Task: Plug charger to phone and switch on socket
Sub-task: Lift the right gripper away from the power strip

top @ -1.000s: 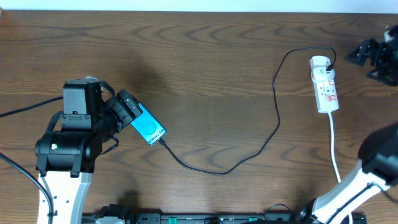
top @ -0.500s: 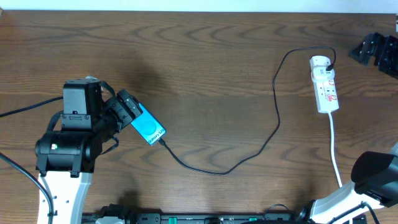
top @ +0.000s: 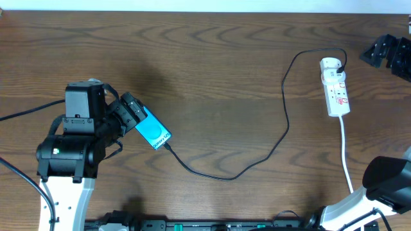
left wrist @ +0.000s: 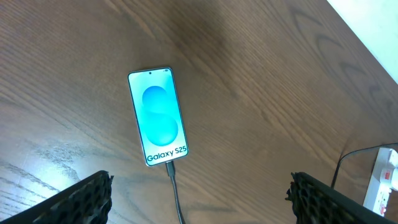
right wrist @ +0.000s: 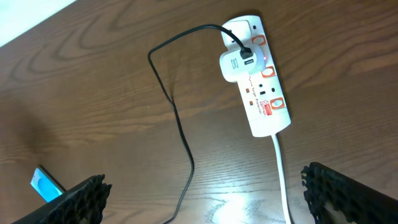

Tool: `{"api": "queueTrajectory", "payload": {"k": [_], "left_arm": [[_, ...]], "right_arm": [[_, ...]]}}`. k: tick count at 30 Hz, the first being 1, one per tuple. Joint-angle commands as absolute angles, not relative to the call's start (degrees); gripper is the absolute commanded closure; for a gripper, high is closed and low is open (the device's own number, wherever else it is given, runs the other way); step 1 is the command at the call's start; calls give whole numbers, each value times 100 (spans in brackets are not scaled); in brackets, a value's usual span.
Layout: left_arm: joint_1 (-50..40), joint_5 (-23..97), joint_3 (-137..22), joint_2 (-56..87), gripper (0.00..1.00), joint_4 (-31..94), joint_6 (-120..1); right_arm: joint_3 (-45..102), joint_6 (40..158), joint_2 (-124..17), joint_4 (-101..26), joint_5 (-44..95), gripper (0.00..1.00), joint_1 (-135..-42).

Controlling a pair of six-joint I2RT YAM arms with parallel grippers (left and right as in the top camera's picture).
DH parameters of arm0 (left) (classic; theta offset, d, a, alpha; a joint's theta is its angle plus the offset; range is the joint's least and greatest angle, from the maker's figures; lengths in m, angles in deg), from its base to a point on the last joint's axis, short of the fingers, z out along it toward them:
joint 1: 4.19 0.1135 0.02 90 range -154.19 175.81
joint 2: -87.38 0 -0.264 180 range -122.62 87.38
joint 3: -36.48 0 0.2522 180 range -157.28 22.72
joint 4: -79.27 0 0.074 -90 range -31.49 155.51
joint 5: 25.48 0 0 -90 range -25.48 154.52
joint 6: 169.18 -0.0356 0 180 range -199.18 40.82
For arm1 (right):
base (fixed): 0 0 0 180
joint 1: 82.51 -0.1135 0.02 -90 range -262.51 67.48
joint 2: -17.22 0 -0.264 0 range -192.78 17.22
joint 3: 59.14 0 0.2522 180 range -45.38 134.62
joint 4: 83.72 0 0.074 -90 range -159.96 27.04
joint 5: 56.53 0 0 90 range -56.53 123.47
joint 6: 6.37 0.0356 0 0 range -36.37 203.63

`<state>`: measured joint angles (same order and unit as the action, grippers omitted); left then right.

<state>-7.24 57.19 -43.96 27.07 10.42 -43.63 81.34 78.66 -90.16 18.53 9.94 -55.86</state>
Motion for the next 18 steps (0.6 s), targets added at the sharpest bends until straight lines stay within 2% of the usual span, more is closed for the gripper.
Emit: {"api": "queueTrajectory", "payload": {"k": [1, 18], "left_arm": [[-695, 5773, -4529, 2753, 9, 1042, -4464], [-717, 5773, -4529, 2976, 9, 1025, -4464]], "right_arm": [[8191, 7912, -8965, 1855, 1000, 1, -5632], [8191, 7910, -8965, 1855, 1000, 1, -5632]]}}
